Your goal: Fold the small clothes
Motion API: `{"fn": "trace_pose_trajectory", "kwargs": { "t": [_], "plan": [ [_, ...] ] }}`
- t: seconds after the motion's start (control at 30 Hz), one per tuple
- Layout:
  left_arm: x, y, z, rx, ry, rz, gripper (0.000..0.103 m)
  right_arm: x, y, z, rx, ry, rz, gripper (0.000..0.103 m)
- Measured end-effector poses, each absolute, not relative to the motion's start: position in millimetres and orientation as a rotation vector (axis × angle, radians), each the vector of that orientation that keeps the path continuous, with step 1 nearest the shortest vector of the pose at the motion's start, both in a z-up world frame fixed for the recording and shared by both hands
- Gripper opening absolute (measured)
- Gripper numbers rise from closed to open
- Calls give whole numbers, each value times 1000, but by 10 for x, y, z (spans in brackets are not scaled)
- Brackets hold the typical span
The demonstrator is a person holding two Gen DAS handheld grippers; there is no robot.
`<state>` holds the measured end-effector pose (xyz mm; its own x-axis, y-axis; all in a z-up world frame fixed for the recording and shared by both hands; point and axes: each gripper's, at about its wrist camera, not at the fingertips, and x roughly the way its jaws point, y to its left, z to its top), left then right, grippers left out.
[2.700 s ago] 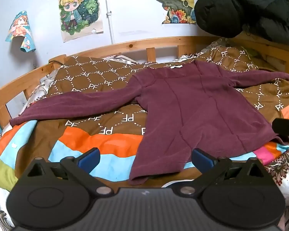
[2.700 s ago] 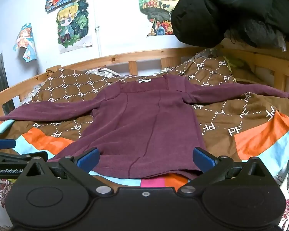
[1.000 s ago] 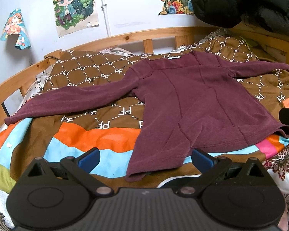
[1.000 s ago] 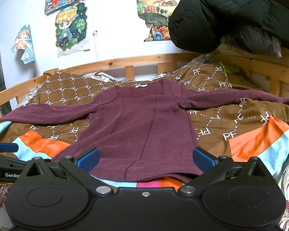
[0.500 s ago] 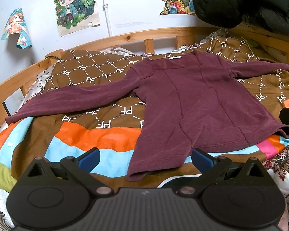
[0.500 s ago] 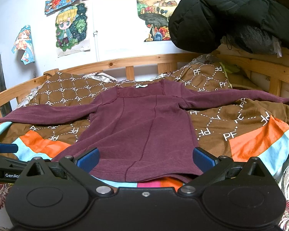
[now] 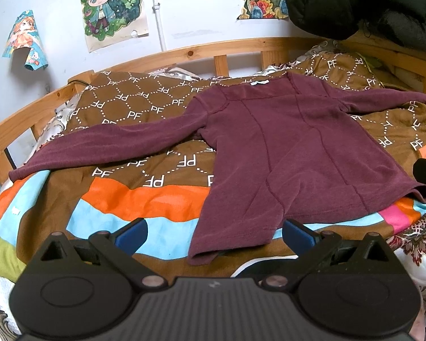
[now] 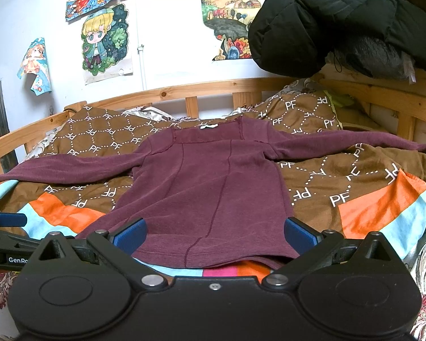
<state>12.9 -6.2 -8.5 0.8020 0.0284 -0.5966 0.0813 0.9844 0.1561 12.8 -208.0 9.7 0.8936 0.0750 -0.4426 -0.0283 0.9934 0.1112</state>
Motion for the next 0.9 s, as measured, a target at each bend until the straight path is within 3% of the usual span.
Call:
{"fn": "trace_pose_trajectory", "kwargs": {
  "t": [0.63, 0.9],
  "plan": [
    [311, -74, -37, 195, 747, -9, 103, 231, -2116, 155, 130, 530, 79, 103],
    [661, 14, 251, 179, 839, -9, 103, 561, -2107, 307, 69, 620, -23, 103]
  ]
}}
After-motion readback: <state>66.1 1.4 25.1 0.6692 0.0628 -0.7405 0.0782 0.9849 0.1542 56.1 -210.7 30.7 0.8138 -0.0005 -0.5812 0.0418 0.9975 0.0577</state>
